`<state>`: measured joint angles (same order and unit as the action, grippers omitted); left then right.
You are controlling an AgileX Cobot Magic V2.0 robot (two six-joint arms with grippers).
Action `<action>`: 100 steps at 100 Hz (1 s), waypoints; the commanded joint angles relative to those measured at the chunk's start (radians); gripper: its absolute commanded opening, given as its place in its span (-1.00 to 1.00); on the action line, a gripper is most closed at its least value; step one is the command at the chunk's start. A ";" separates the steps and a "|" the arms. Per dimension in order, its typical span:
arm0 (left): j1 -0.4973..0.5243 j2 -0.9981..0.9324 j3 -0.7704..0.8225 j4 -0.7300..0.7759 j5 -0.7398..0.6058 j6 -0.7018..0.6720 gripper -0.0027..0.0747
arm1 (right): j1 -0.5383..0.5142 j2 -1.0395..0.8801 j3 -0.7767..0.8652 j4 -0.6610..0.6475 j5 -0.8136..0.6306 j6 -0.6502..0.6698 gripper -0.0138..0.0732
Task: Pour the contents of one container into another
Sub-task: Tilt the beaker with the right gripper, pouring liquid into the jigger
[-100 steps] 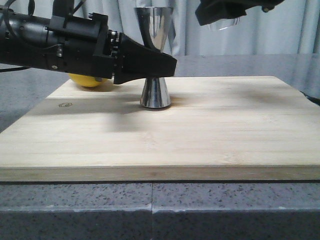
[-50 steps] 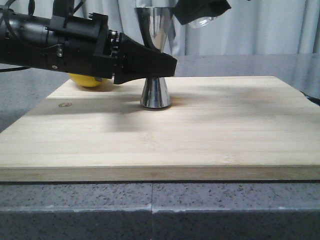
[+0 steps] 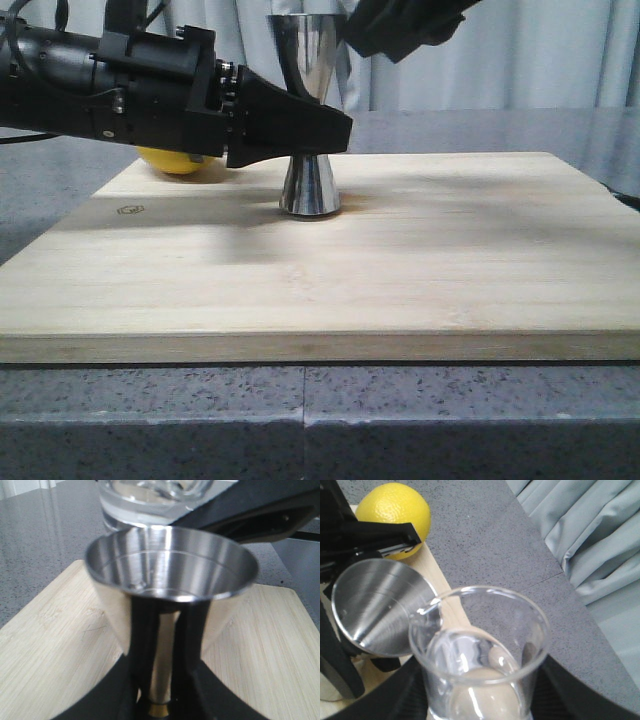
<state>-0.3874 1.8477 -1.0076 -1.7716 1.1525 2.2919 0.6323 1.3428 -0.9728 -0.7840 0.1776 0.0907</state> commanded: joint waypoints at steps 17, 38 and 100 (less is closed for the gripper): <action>-0.011 -0.040 -0.028 -0.080 0.107 0.002 -0.77 | 0.002 -0.038 -0.037 -0.104 -0.054 -0.004 -0.07; -0.011 -0.040 -0.028 -0.080 0.107 0.002 -0.77 | 0.002 -0.038 -0.037 -0.171 -0.064 -0.004 -0.07; -0.011 -0.040 -0.028 -0.080 0.107 0.002 -0.77 | 0.002 -0.038 -0.037 -0.231 -0.102 -0.004 -0.07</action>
<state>-0.3874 1.8477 -1.0076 -1.7716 1.1525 2.2919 0.6330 1.3428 -0.9728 -0.9954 0.1420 0.0907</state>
